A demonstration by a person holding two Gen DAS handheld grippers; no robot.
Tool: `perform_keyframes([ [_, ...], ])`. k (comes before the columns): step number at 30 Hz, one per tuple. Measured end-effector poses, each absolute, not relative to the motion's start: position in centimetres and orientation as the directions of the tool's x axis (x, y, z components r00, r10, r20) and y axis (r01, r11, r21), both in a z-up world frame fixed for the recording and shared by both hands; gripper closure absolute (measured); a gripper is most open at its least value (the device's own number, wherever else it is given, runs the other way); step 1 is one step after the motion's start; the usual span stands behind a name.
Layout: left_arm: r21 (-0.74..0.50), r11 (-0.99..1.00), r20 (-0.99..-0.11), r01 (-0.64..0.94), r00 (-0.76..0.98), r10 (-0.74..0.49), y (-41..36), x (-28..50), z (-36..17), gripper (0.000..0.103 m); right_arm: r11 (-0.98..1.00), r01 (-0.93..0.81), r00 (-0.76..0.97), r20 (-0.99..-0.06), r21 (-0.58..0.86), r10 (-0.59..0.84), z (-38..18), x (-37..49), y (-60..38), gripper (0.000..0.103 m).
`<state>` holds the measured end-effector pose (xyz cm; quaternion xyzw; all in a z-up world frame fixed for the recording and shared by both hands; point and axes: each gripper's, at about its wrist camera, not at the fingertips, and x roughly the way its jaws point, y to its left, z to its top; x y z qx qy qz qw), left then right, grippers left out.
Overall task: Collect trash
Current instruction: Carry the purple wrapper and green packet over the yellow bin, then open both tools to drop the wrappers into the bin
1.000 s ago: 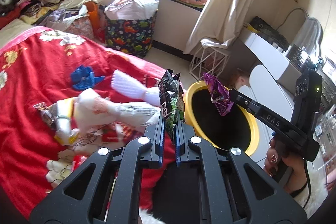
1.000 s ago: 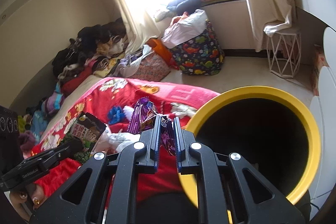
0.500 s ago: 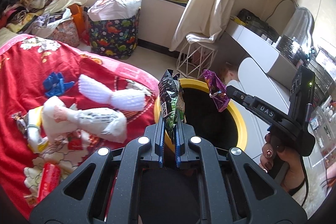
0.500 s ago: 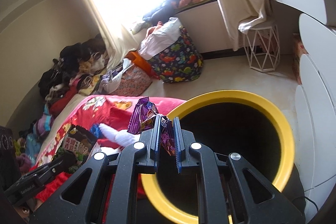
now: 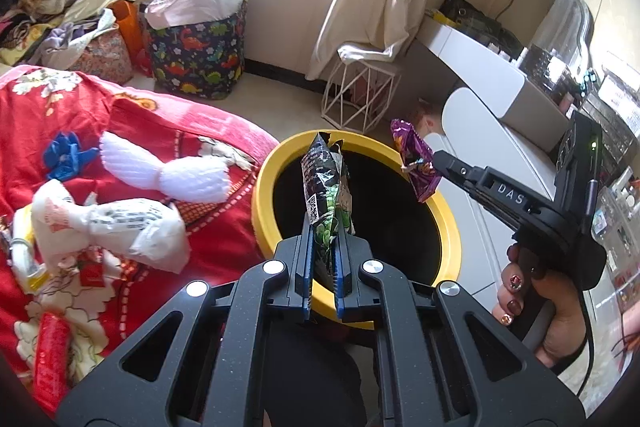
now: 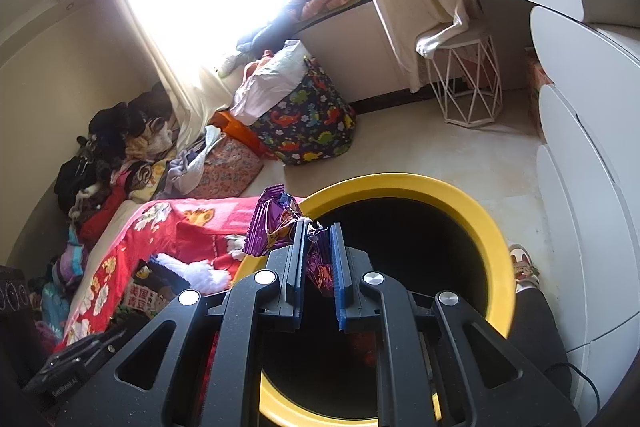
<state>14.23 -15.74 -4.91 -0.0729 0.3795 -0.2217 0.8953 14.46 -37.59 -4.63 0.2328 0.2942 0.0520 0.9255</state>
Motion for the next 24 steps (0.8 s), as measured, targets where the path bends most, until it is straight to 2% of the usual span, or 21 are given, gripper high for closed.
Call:
perform_keyframes([
  [24,-0.288,0.877,-0.722,0.385,0.514,-0.463,-20.2,16.8,-9.2,0.099,0.864,0.191,0.773,-0.614,0.465,0.160,-7.7,15.5,-41.0,0.090],
])
